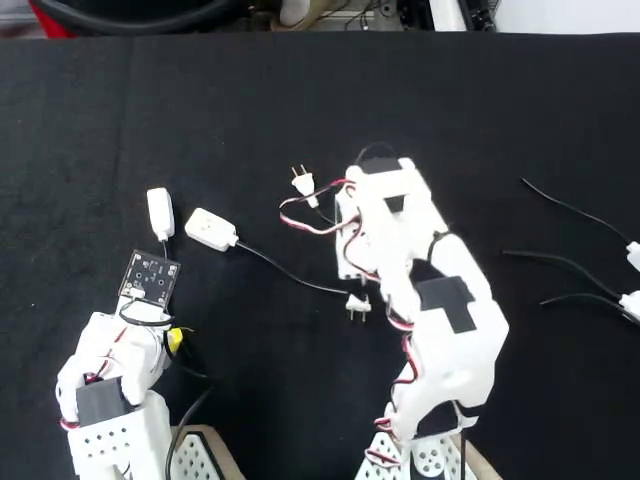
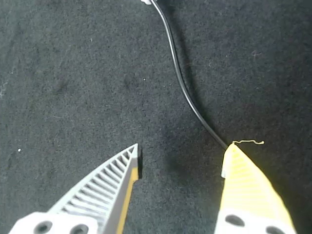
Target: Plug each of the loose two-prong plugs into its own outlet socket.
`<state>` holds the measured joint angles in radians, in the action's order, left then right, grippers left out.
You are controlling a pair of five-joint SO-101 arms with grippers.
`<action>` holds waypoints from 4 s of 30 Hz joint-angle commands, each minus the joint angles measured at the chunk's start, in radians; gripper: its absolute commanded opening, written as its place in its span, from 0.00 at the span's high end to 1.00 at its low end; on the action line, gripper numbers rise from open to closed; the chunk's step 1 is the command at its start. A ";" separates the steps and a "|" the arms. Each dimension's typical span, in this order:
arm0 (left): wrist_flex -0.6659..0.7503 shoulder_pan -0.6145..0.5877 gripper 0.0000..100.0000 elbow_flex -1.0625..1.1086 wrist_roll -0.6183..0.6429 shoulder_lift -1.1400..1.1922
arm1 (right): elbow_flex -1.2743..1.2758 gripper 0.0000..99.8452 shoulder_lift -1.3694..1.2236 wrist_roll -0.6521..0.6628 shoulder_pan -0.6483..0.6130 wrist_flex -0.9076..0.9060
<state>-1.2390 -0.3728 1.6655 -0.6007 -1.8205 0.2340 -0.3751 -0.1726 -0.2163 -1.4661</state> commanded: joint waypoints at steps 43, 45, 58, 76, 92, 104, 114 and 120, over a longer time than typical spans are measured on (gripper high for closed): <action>-0.006 0.039 0.73 -0.005 -0.006 -0.003 | 0.213 0.99 0.720 0.143 -0.072 -0.009; -0.006 0.041 0.73 -0.005 -0.006 -0.003 | 0.248 0.99 0.806 0.141 -0.072 0.031; 0.003 0.449 0.73 -0.131 0.155 -0.003 | 0.839 0.99 1.334 0.098 -0.305 0.726; 0.204 0.702 0.73 -0.298 0.548 -0.003 | 1.372 0.99 2.137 -0.178 -0.528 0.968; 0.330 0.590 0.73 -0.228 0.520 -0.003 | 1.231 0.99 2.130 -0.172 -0.540 0.660; 0.336 0.591 0.73 -0.219 0.493 -0.003 | 1.148 0.99 1.890 -0.141 -0.601 0.664; 0.384 0.593 0.73 -0.148 0.425 -0.003 | 1.096 0.99 1.736 -0.127 -0.681 0.617; 0.313 0.591 0.73 -0.162 0.414 -0.003 | 1.090 0.99 1.735 -0.060 -0.574 0.634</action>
<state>-0.9168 0.2271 1.5413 -0.1741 -1.8128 1.3449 1.3940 -0.2754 -0.8193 -0.8216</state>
